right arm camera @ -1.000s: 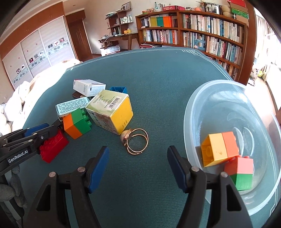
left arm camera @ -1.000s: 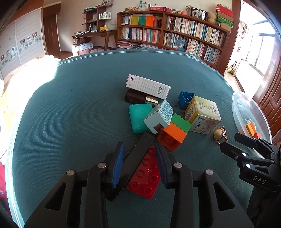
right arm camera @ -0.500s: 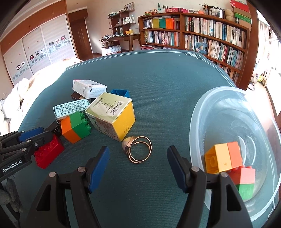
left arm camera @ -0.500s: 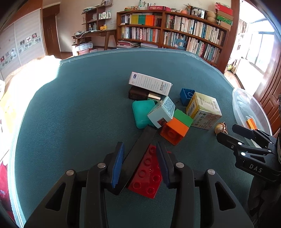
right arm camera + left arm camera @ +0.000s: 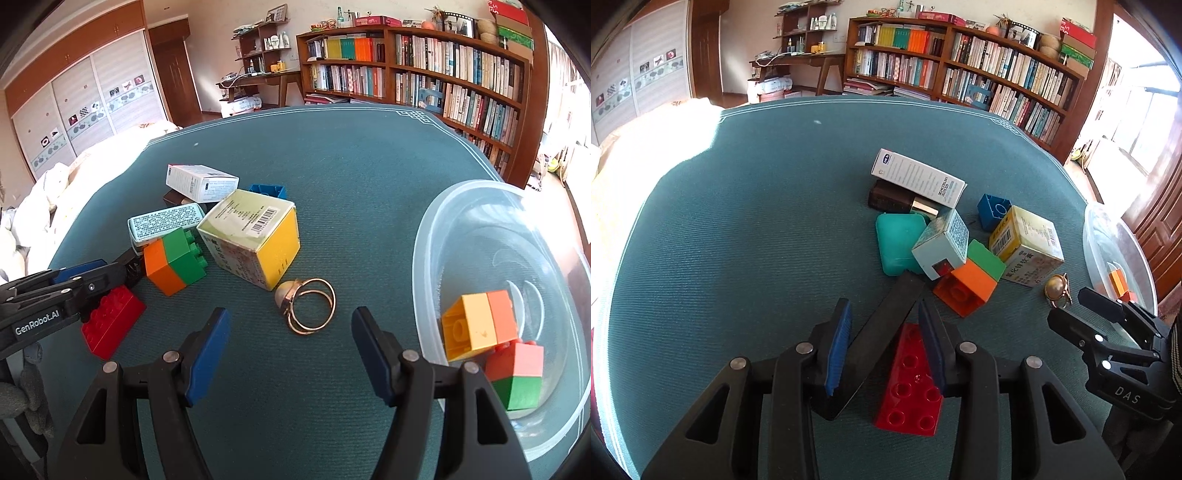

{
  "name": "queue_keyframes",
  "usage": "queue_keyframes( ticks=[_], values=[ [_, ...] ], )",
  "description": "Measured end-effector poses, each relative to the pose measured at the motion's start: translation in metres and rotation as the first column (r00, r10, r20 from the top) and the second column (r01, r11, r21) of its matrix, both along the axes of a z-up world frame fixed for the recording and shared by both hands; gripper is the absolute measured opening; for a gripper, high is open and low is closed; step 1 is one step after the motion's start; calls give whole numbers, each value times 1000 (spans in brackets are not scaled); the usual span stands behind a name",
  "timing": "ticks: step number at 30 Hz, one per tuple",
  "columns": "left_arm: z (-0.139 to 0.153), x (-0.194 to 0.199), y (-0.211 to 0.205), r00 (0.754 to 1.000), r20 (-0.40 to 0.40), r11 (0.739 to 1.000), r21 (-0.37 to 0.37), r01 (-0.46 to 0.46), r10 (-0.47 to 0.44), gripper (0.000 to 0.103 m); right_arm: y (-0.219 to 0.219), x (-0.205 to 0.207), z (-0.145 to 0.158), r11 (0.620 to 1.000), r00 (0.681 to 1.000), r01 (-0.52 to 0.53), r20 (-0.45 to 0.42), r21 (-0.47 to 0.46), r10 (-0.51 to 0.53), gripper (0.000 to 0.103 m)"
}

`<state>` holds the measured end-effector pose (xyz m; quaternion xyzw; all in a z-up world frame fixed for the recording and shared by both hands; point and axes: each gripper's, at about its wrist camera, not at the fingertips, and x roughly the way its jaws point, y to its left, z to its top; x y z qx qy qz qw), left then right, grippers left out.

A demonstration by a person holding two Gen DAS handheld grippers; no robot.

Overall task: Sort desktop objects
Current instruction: 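Grasp the red brick with the right gripper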

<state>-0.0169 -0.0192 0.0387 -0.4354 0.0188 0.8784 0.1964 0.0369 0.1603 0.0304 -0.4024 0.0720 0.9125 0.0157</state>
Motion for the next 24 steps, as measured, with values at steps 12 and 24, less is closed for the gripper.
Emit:
queue_keyframes(
  ticks=[12,24],
  values=[
    [-10,16,2,988,127,967,250,55,-89,25,-30,21,3,983,989,-148,-17,-111,147,72],
    [5,9,-18,996,89,975,221,13,-34,17,-70,32,-1,940,947,-315,15,-127,320,73]
  ],
)
